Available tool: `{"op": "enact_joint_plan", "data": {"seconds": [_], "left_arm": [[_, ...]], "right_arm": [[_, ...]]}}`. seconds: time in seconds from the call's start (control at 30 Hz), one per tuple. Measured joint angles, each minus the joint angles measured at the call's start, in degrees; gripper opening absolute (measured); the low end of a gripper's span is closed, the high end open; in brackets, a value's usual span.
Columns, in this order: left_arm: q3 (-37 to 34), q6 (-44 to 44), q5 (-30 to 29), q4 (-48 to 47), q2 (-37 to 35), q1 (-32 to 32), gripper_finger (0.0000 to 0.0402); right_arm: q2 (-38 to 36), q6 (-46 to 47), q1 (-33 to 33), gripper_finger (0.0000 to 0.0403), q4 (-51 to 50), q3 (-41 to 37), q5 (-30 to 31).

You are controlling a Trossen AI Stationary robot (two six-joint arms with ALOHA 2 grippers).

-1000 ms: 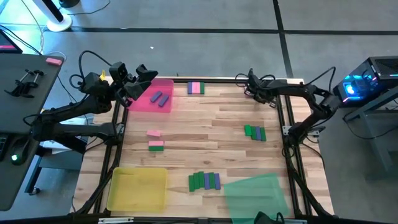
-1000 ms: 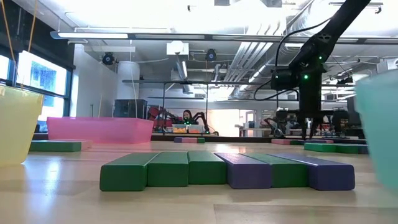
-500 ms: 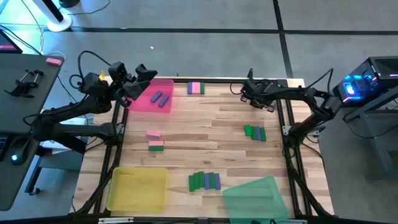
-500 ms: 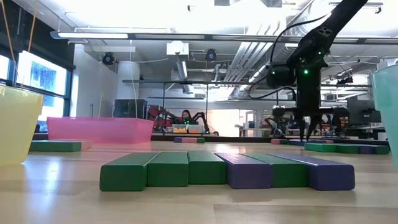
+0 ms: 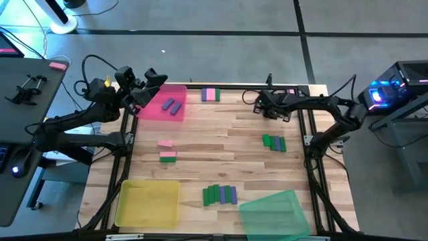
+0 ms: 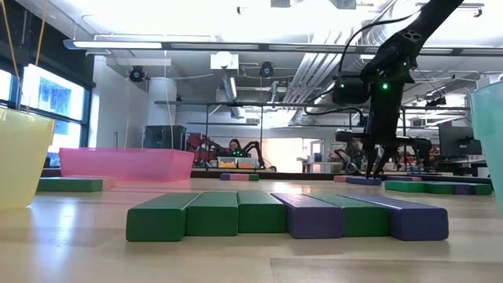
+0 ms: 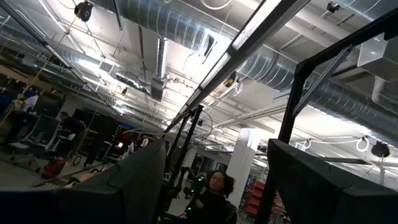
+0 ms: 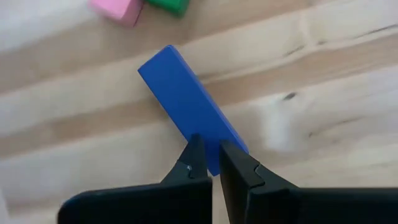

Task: Sort blocks
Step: Put the violet block into the pink bin

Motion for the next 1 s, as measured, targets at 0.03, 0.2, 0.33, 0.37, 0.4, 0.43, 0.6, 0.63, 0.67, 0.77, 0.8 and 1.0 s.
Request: {"op": "enact_joint_plan", "data": {"seconds": [0.03, 0.2, 0.33, 0.37, 0.4, 0.43, 0.6, 0.63, 0.67, 0.77, 0.8, 1.0], "left_arm": [[0.0, 0.0, 0.0, 0.0, 0.0, 0.0, 0.0268], [0.0, 0.0, 0.0, 0.0, 0.0, 0.0, 0.0268], [0.0, 0.0, 0.0, 0.0, 0.0, 0.0, 0.0268], [0.0, 0.0, 0.0, 0.0, 0.0, 0.0, 0.0268], [0.0, 0.0, 0.0, 0.0, 0.0, 0.0, 0.0268], [0.0, 0.0, 0.0, 0.0, 0.0, 0.0, 0.0268], [0.0, 0.0, 0.0, 0.0, 0.0, 0.0, 0.0268], [0.0, 0.0, 0.0, 0.0, 0.0, 0.0, 0.0268], [0.0, 0.0, 0.0, 0.0, 0.0, 0.0, 0.0268], [0.0, 0.0, 0.0, 0.0, 0.0, 0.0, 0.0268], [0.0, 0.0, 0.0, 0.0, 0.0, 0.0, 0.0268], [0.0, 0.0, 0.0, 0.0, 0.0, 0.0, 0.0268]], "right_arm": [[0.0, -0.1, 0.7, 0.0, 0.0, 0.0, -0.3], [0.0, -1.0, 3.2, 0.0, 0.5, 0.0, -4.0], [0.1, -1.2, 5.2, 0.0, 1.9, -0.1, -7.0], [0.1, -1.1, 5.8, 0.0, 2.3, -0.1, -7.5], [0.1, -1.0, 6.4, 0.0, 2.8, -0.1, -7.9], [0.1, -0.9, 7.0, 0.0, 3.5, -0.1, -8.4], [0.2, -0.6, 10.1, 0.0, 7.2, -0.2, -10.1], [0.2, -0.6, 10.6, 0.0, 7.9, -0.3, -10.4], [0.3, -0.9, 11.2, 0.0, 8.5, -0.3, -11.0], [0.3, -3.1, 12.6, 0.0, 9.4, -0.3, -13.7], [0.3, -3.7, 13.1, 0.0, 9.4, -0.3, -14.6], [0.3, -14.2, 17.1, 0.0, 9.4, -0.3, -17.4]]}}
